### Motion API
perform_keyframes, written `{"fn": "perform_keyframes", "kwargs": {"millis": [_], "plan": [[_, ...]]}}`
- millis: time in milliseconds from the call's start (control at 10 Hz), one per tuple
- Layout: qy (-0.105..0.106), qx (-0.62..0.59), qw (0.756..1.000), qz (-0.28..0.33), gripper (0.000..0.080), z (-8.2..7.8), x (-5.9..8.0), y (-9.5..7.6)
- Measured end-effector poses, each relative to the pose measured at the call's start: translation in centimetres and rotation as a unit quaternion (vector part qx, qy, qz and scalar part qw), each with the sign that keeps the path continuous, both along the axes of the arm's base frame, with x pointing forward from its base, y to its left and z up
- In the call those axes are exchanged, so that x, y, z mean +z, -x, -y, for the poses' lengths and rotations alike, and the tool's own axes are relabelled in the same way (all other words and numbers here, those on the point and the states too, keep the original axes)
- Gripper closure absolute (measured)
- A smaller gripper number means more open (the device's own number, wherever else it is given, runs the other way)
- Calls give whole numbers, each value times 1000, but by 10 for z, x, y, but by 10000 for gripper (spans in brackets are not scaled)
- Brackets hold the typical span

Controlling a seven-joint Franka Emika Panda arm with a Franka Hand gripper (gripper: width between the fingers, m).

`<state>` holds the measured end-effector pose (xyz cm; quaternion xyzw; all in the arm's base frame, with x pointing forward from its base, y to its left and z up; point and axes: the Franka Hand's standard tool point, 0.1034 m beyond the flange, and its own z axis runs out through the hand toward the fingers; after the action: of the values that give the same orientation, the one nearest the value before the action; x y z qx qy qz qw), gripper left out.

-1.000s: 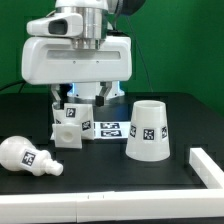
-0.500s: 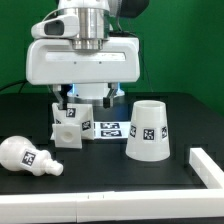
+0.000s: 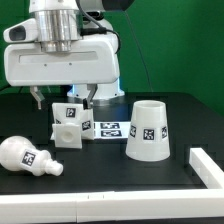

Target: Assemble lamp

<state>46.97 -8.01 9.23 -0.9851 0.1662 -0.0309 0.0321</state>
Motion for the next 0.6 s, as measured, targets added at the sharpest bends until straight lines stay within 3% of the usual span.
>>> {"fn": "perform_keyframes", "kwargs": {"millis": [200, 400, 600], "plan": [[-1, 7, 1000, -3, 101, -1, 0, 1], [-16, 31, 998, -46, 101, 13, -5, 8], [-67, 27, 984, -163, 101, 9, -3, 13]]}}
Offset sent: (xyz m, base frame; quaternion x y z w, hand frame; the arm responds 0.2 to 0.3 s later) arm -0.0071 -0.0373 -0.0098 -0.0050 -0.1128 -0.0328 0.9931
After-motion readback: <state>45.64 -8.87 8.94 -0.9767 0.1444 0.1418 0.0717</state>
